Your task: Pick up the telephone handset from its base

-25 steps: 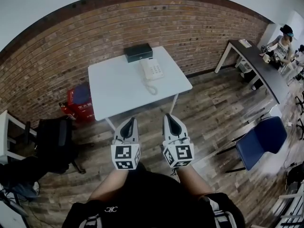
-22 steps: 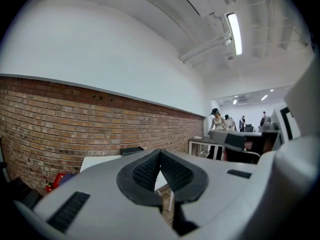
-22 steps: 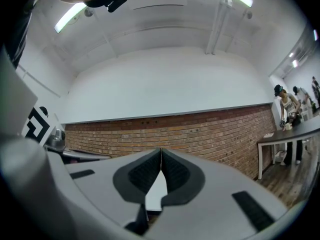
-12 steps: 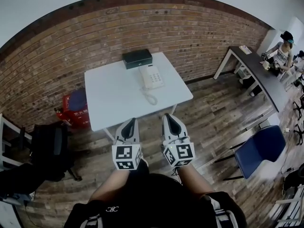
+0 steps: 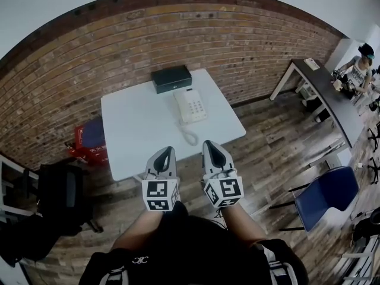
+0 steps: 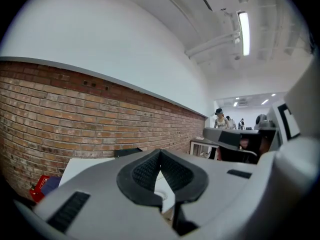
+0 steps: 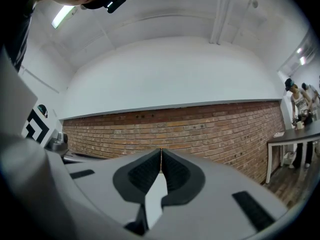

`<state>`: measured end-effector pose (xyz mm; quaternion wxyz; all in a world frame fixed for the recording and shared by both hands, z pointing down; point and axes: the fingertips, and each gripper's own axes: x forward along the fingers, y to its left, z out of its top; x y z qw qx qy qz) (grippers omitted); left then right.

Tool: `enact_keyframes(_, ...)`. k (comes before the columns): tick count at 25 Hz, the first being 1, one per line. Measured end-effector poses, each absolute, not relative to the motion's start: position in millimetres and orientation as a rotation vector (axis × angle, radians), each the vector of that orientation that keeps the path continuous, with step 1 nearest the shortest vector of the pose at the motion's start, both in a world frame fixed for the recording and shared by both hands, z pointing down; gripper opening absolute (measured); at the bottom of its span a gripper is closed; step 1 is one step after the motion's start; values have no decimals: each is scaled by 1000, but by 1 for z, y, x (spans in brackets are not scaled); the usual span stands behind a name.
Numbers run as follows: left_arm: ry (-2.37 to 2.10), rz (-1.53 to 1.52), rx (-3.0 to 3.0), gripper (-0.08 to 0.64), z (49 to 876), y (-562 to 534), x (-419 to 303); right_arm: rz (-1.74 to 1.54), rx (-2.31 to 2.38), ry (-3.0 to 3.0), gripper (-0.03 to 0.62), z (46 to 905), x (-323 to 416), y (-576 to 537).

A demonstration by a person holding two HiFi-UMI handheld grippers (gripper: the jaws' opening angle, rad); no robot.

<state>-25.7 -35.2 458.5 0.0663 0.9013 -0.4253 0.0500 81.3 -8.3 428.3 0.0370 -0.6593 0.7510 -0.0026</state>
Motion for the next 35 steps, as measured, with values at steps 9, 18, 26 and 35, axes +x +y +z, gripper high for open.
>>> enact_keyframes(9,-1252,211,2728,2,461,-112,-16,-57,-2048,2296,0,430,93,-93)
enact_keyframes(18,-1207,220,2719,2,468,-198,-9,-90,-2081,2301,0,436,96,-180)
enact_keyframes(26,-1108,253,2701,2,482,-242,-6,-166,-2153,2291,0,451,94,-225)
enact_keyframes(35,-1109,252,2660,2,492,-251,-8,-217,-2169,2290,0,459,99,-234)
